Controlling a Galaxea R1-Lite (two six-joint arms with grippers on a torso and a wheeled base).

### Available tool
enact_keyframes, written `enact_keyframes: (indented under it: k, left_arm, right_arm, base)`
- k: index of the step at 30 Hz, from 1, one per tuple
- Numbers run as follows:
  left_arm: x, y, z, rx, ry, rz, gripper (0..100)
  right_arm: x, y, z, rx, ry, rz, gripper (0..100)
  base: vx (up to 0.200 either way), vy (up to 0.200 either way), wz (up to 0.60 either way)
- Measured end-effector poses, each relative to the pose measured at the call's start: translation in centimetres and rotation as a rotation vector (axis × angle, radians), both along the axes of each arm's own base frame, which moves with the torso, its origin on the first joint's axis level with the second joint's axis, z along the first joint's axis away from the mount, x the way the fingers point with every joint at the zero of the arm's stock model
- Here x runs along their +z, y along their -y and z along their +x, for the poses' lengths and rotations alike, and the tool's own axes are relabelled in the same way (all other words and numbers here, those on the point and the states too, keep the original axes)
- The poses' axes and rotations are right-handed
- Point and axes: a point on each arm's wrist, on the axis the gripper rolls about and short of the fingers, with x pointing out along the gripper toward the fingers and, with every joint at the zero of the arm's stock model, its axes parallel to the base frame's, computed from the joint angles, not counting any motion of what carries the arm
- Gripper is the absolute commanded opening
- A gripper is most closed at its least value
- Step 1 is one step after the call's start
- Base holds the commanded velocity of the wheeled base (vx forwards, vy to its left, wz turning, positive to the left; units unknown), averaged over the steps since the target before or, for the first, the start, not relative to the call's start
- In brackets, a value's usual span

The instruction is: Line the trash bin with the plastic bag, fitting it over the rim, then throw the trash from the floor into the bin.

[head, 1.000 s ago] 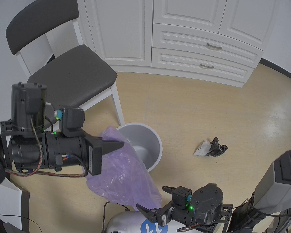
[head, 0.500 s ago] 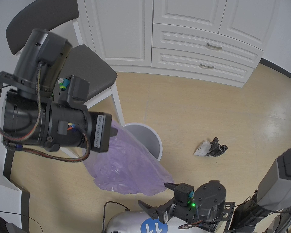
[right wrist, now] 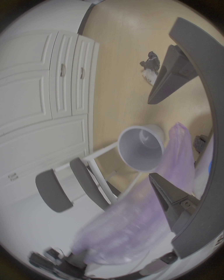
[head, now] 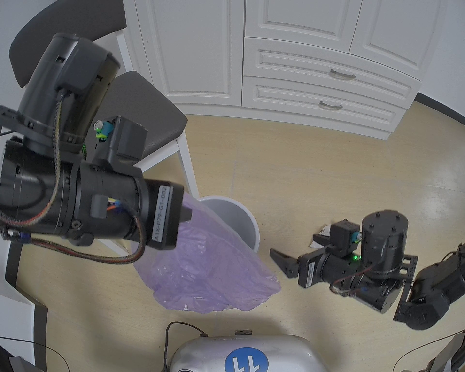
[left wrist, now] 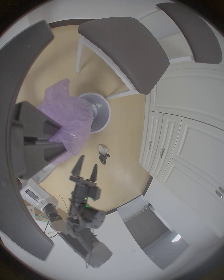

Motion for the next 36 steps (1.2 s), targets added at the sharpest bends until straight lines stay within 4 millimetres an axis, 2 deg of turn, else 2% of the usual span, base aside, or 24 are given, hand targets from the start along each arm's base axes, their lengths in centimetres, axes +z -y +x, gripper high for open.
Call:
enact_keyframes:
  k: [5,11,15,18,26,31,36]
  left_arm:
    - [-0.3,-0.3,-0.6,-0.024,0.006,0.016,0]
    - [-0.3,-0.5,-1.0,-0.043,0.002,0.007,0]
    - [-0.4,-0.5,-1.0,-0.051,-0.001,0.001,0]
    - [-0.5,-0.5,-0.9,-0.057,0.008,-0.016,0]
    - [-1.4,-0.4,0.5,-0.113,0.085,-0.149,0]
    - [-2.3,-0.6,1.3,-0.151,0.166,-0.251,0]
    - [-3.5,-1.5,1.0,-0.193,0.167,-0.283,0]
  right_arm:
    - [1.0,0.8,2.1,-0.082,-0.033,0.046,100]
    - [-0.1,0.0,2.6,-0.076,-0.077,0.049,100]
    - [-1.3,-2.0,1.2,0.004,-0.132,0.056,100]
    - [-2.4,-3.9,-0.8,0.101,-0.183,0.053,100]
    - [-4.4,-5.9,-4.1,0.223,-0.253,0.010,100]
    - [-5.2,-6.6,-5.0,0.257,-0.258,0.003,100]
    - [-6.0,-7.5,-5.3,0.268,-0.229,0.031,100]
  base:
    - [0.000,0.000,0.00]
    - [0.000,0.000,0.00]
    - [0.000,0.000,0.00]
    - [0.000,0.000,0.00]
    - [0.000,0.000,0.00]
    - [0.000,0.000,0.00]
    - [0.000,0.000,0.00]
